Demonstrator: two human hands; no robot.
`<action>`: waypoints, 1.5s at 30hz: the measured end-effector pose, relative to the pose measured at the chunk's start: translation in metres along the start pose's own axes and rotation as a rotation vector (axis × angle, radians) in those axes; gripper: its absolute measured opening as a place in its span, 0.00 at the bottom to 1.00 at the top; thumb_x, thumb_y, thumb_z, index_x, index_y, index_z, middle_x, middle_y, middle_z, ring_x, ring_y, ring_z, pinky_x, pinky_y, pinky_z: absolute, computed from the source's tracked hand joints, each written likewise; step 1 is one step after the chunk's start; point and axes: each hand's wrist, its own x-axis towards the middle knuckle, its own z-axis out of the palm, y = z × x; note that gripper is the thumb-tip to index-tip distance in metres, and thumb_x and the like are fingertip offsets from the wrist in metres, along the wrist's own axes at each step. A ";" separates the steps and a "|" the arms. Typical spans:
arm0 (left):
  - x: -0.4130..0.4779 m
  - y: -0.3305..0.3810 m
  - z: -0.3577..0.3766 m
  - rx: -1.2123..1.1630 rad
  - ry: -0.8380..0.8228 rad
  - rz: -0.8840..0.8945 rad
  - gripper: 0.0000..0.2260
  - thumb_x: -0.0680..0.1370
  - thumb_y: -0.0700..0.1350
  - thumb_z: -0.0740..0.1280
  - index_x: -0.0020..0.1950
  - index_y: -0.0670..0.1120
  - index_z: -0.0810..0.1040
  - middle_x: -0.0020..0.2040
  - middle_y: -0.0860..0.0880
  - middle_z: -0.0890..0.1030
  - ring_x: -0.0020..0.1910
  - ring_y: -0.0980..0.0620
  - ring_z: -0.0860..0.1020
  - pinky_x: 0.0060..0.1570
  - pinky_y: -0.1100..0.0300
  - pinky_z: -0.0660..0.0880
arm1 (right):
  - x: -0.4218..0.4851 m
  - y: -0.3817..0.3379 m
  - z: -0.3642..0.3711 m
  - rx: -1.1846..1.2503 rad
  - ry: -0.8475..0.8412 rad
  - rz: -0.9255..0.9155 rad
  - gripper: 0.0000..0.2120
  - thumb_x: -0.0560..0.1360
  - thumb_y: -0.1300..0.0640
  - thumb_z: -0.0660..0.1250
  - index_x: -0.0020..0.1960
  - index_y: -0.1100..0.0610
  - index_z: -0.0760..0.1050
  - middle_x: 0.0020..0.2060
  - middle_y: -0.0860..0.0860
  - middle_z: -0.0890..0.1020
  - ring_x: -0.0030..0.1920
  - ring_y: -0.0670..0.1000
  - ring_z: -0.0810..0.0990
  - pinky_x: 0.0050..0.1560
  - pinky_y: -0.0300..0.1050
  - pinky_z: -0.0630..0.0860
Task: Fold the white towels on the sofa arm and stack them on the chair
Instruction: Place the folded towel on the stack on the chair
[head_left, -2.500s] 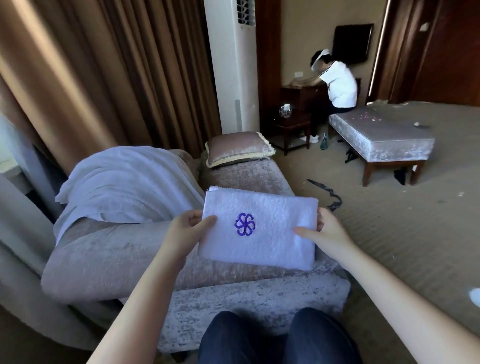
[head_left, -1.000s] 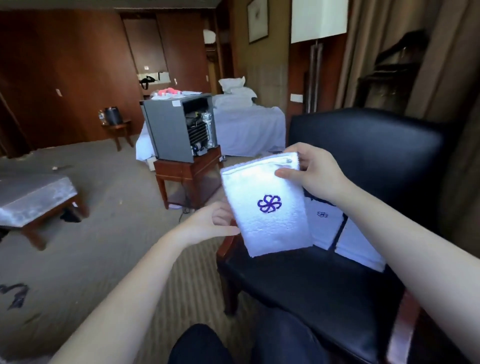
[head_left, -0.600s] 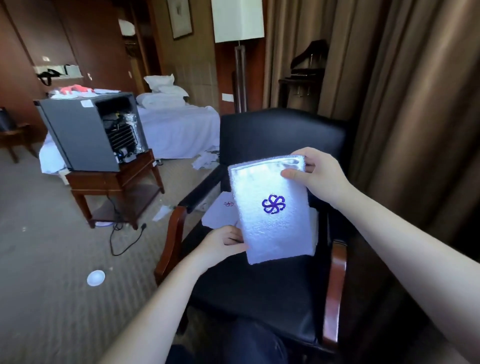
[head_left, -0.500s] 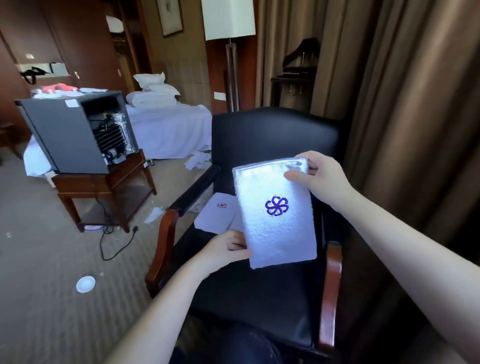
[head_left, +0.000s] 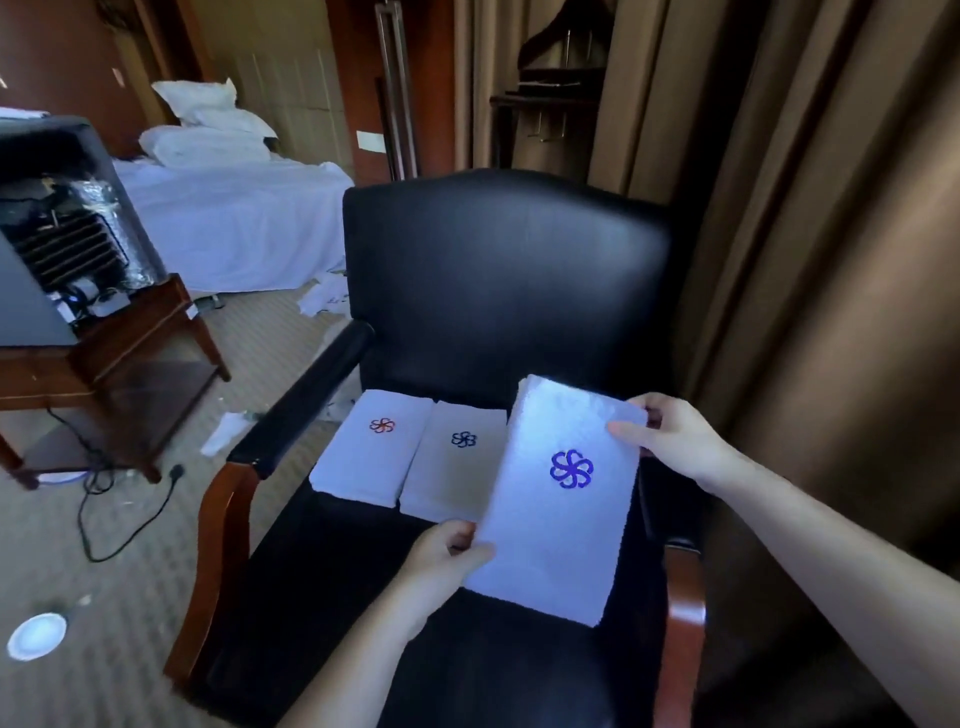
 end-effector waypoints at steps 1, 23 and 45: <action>0.010 -0.006 0.003 -0.001 -0.001 -0.010 0.05 0.77 0.43 0.69 0.52 0.47 0.81 0.47 0.52 0.84 0.41 0.62 0.81 0.38 0.70 0.73 | 0.011 0.016 0.001 -0.104 -0.023 0.018 0.09 0.72 0.58 0.74 0.49 0.59 0.78 0.45 0.58 0.84 0.45 0.57 0.82 0.48 0.50 0.79; 0.207 -0.058 0.058 0.011 0.191 -0.068 0.07 0.77 0.47 0.70 0.53 0.46 0.78 0.42 0.52 0.81 0.39 0.55 0.79 0.37 0.70 0.73 | 0.217 0.119 0.056 -1.404 -0.161 -0.071 0.11 0.79 0.55 0.56 0.60 0.55 0.72 0.54 0.53 0.79 0.58 0.54 0.73 0.58 0.50 0.63; 0.218 -0.042 0.063 -0.032 0.273 -0.101 0.12 0.79 0.50 0.65 0.38 0.46 0.79 0.38 0.47 0.81 0.40 0.46 0.80 0.47 0.52 0.78 | 0.248 0.137 0.078 -0.731 -0.168 0.072 0.11 0.78 0.63 0.60 0.59 0.59 0.74 0.55 0.56 0.78 0.53 0.56 0.78 0.50 0.46 0.75</action>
